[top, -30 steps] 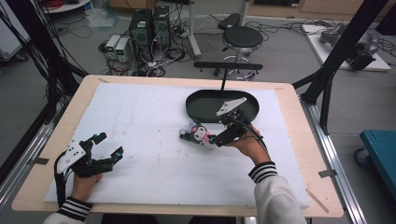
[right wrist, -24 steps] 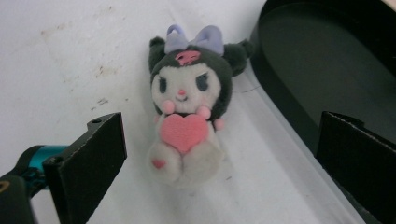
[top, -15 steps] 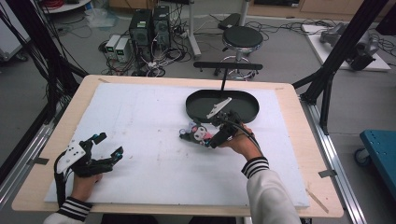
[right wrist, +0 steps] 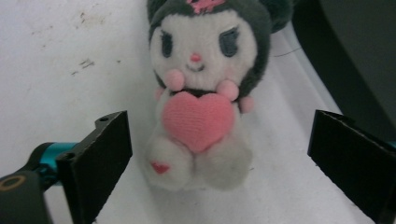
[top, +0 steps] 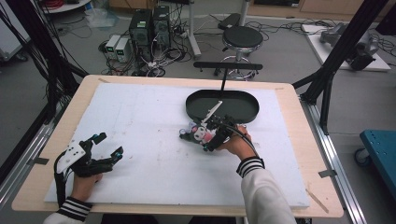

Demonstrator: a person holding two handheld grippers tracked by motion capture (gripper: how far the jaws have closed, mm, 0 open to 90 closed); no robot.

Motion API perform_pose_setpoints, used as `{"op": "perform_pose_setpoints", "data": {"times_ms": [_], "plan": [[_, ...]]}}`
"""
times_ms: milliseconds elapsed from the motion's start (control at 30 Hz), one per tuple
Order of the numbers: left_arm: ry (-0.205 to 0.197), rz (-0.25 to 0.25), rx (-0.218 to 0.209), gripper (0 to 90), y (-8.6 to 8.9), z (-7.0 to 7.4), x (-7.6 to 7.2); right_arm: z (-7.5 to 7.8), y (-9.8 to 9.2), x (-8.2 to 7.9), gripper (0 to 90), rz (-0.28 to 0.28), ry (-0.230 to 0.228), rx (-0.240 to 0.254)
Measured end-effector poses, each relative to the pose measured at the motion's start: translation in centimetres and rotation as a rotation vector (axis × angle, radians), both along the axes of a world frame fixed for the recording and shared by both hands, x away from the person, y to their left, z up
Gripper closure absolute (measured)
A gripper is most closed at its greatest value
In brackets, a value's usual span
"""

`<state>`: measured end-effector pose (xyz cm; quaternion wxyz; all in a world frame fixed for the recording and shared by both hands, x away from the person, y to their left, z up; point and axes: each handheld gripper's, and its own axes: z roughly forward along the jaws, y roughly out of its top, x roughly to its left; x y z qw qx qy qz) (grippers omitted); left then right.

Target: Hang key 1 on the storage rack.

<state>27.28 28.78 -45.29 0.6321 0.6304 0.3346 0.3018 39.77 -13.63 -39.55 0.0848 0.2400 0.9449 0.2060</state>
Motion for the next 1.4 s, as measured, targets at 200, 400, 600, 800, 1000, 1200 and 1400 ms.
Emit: {"op": "perform_pose_setpoints", "data": {"times_ms": [200, 400, 600, 800, 1000, 1200, 1400], "plan": [[0.000, 0.000, 0.000, 11.8, 0.0, 0.0, 0.0, -0.2, 0.2, 0.0, 17.0, 0.013, 0.014, -0.014], [-0.001, 0.000, 0.001, 11.8, 0.0, 0.0, 0.0, -0.5, 0.5, 0.0, 18.0, 0.015, 0.034, -0.025], [0.001, 0.000, -0.001, 11.8, 0.0, 0.0, 0.0, -0.7, 0.8, 0.1, 25.0, 0.024, 0.050, -0.036], [0.001, 0.000, -0.001, 11.8, 0.0, 0.0, 0.0, -0.8, 0.9, 0.6, 46.6, 0.013, 0.071, -0.058], [0.001, -0.001, -0.001, 11.8, 0.0, 0.0, 0.0, -0.7, 1.0, 0.5, 52.8, 0.013, 0.065, -0.072], [0.001, 0.000, -0.001, 11.8, 0.0, 0.0, 0.0, -0.5, 1.0, 0.4, 53.6, 0.011, 0.054, -0.070], [0.001, 0.000, -0.001, 11.8, 0.0, 0.0, 0.0, -0.3, 0.6, 0.5, 54.0, -0.009, 0.066, -0.038]]}}
